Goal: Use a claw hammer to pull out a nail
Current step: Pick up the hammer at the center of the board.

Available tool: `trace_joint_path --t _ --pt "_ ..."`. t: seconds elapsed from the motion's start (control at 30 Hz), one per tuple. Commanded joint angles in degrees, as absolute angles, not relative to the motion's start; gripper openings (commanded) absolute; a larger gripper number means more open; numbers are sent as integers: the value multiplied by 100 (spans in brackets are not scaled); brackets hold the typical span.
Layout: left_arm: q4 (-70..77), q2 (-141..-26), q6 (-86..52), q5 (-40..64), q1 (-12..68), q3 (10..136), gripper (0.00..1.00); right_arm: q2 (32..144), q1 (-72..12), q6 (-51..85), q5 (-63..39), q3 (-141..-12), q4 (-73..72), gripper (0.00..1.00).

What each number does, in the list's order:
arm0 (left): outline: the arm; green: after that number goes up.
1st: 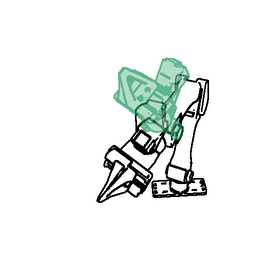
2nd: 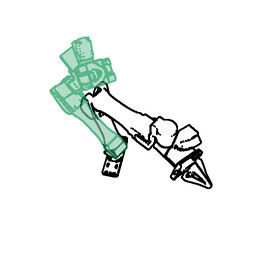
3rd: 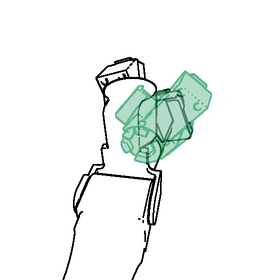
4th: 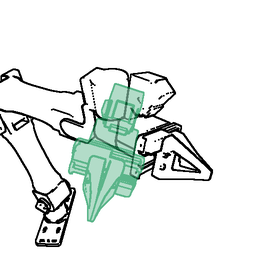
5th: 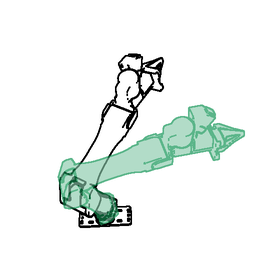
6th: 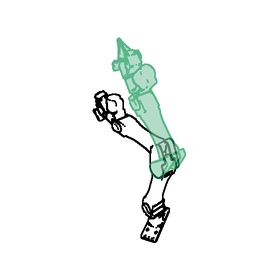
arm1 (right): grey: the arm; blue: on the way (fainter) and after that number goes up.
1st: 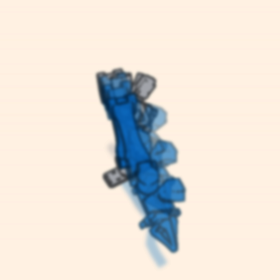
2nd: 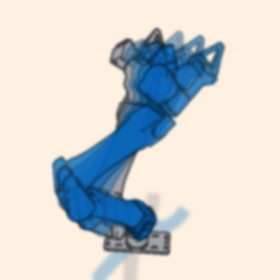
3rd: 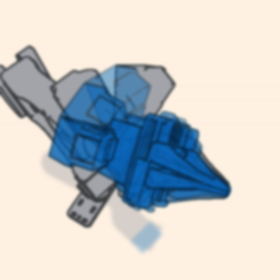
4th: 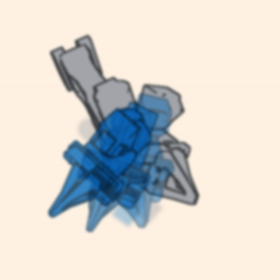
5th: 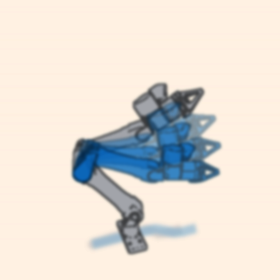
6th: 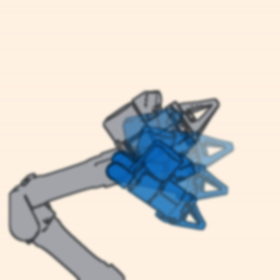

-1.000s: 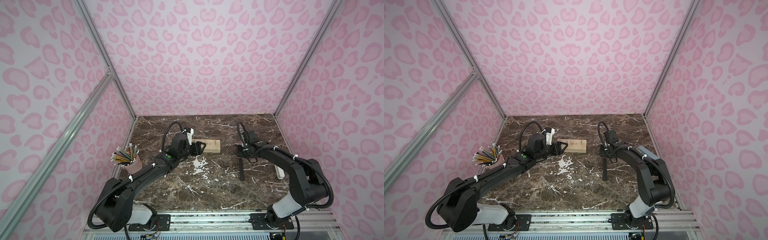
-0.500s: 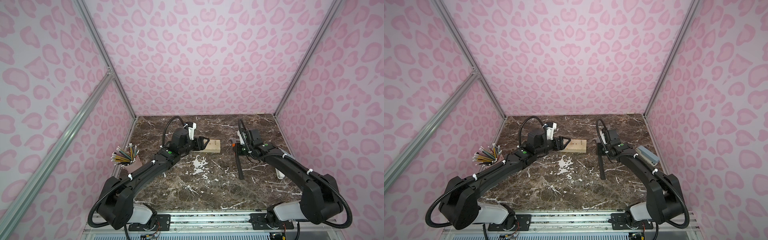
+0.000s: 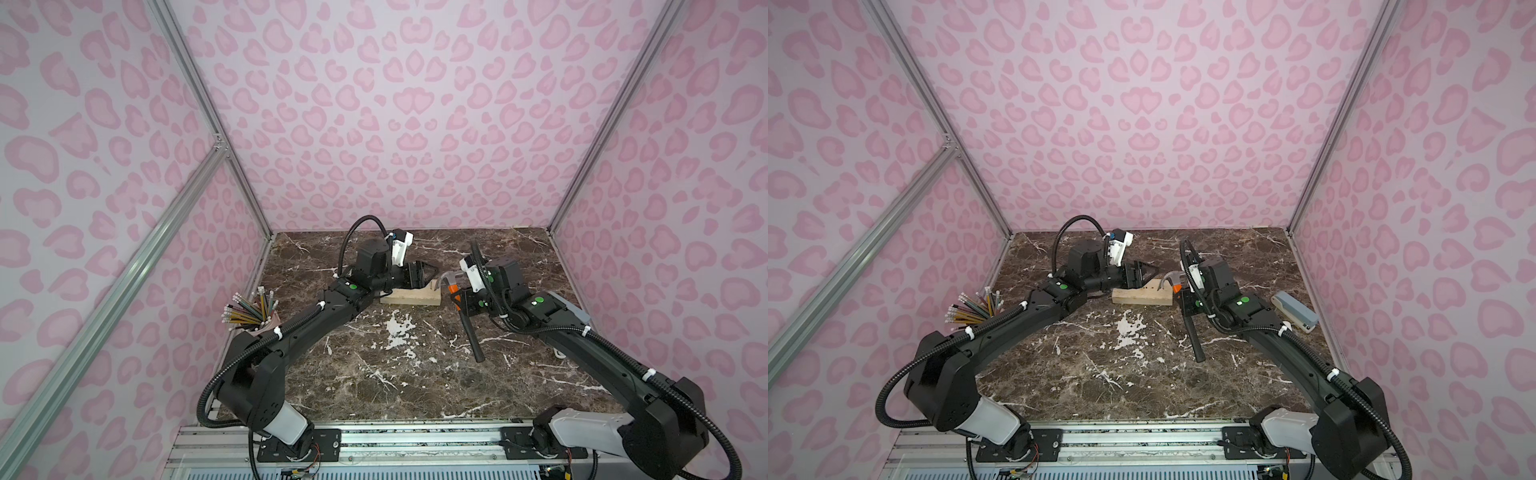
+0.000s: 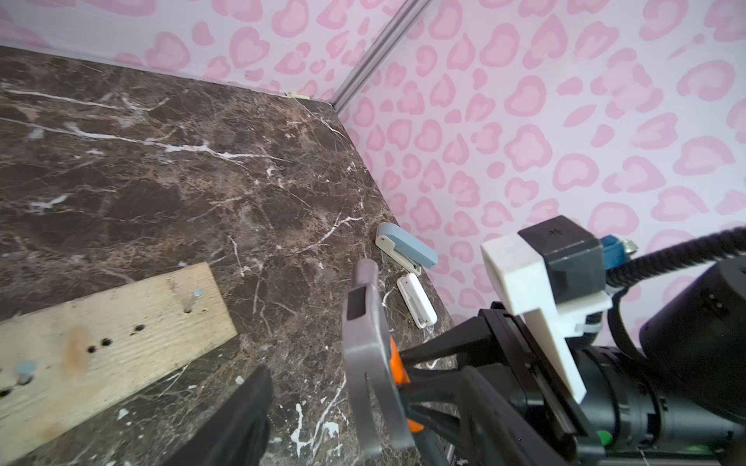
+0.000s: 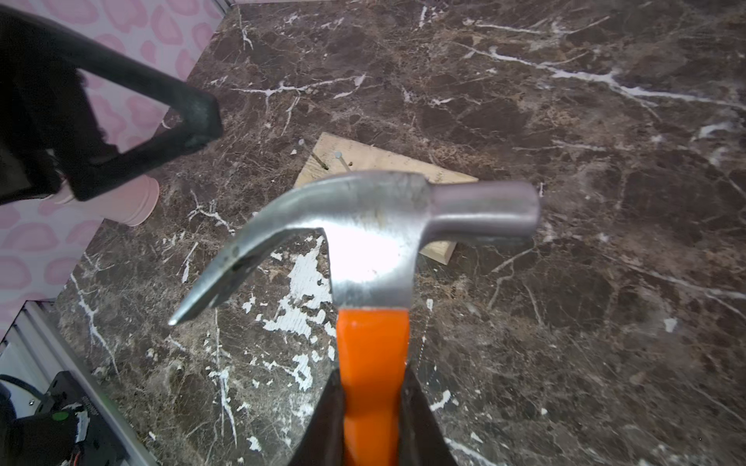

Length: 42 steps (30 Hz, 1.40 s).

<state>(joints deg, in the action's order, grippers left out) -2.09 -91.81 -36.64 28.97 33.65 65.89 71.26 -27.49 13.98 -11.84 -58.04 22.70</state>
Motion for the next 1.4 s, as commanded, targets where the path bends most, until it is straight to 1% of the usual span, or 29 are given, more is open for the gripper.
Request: trace_joint_path --t 0.0,0.23,0.47,0.63,0.7,0.77,0.8,0.83,0.9,0.93,1.0,1.03,1.1,1.2,1.3,1.37 --pt "-231 -9330 -3647 3208 3465 6797 75 7010 -2806 1283 -1361 -5839 1825 0" --pt "-176 -9431 -3747 3300 3541 6853 72 6847 -2867 1318 -1485 -5794 1670 0" --pt "-160 -9612 -3796 3394 3671 6995 66 6872 -3107 1256 -1354 -5827 1661 0" --pt "-88 -9702 -3849 3545 3700 7014 50 6823 -3155 1301 -1292 -5805 1574 0" --pt "-88 -9713 -3852 3585 3709 6996 41 6831 -3167 1292 -1266 -5801 1562 0" --pt "-56 -9708 -3858 3619 3709 6974 37 6830 -3174 1284 -1239 -5807 1565 0" --pt "-53 -9707 -3858 3634 3709 6978 27 6836 -3173 1276 -1239 -5809 1556 0" --pt "-52 -9703 -3861 3646 3709 6987 22 6844 -3173 1274 -1226 -5803 1556 0" --pt "-16 -9712 -3884 3689 3709 6995 9 6868 -3175 1265 -1213 -5818 1573 0" --pt "-9 -9727 -3893 3700 3709 7004 4 6877 -3173 1265 -1213 -5819 1574 0" --pt "-4 -9717 -3894 3705 3709 7005 3 6865 -3173 1295 -1176 -5777 1507 0" --pt "-3 -9708 -3891 3701 3709 7006 3 6843 -3170 1328 -1151 -5759 1474 4" --pt "-17 -9672 -3875 3684 3700 7014 3 6760 -3145 1415 -1065 -5703 1443 18" --pt "-27 -9590 -3875 3590 3683 7027 3 6550 -2937 1526 -1149 -5598 1424 32" --pt "-151 -9508 -3898 3413 3648 7090 3 6327 -2666 1584 -1259 -5478 1466 35" --pt "-160 -9467 -3964 3340 3622 7110 3 6236 -2668 1514 -1122 -5452 1577 37"
